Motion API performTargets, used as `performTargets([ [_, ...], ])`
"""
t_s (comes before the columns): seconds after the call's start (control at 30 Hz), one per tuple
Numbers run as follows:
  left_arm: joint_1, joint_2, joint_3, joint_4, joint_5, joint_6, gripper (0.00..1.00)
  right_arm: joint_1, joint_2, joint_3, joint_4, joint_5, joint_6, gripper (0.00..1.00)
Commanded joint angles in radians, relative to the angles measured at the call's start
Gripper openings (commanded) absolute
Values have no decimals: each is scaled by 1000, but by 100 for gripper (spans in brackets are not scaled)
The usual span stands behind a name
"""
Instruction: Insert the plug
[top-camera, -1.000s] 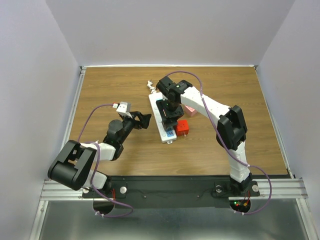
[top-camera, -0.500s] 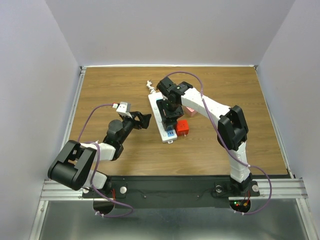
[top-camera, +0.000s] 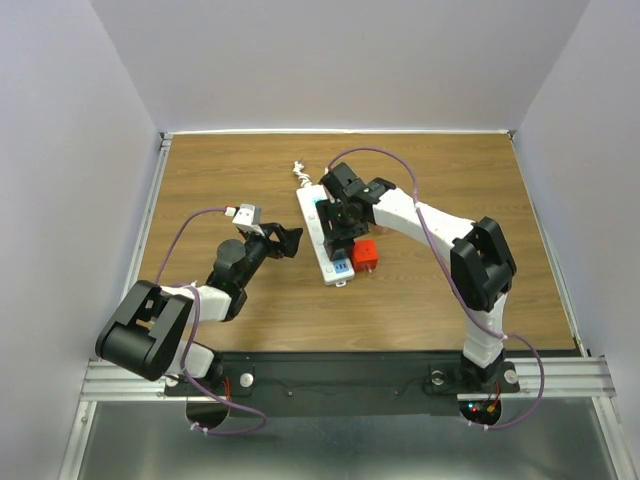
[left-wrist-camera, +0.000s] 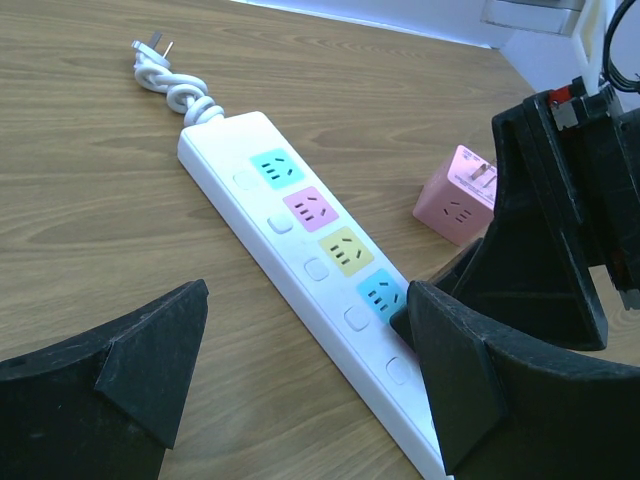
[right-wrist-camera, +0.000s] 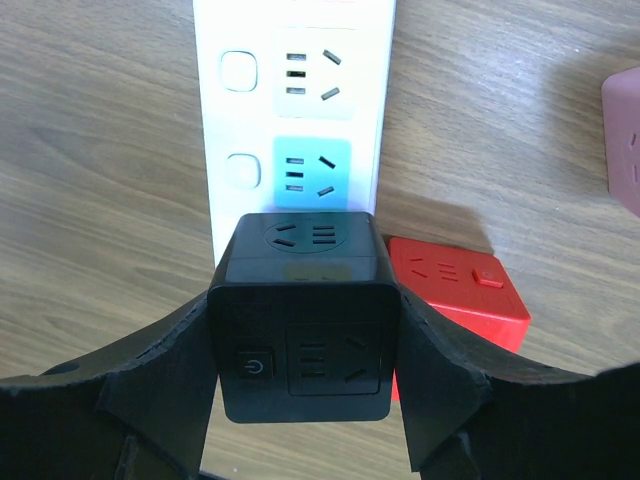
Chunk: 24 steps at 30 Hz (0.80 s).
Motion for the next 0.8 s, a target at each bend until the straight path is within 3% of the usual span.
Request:
performTargets([
  [0.0, 7, -33, -19, 71, 12, 3, 92, 25, 24, -95, 33, 98, -28, 0],
  [0.33, 7, -28, -19, 69, 12, 1, 92, 82, 38, -126, 57, 159, -39, 1],
  [0.77, 7, -33, -22, 63, 7, 4, 92, 99, -20, -334, 190, 164, -7, 0],
])
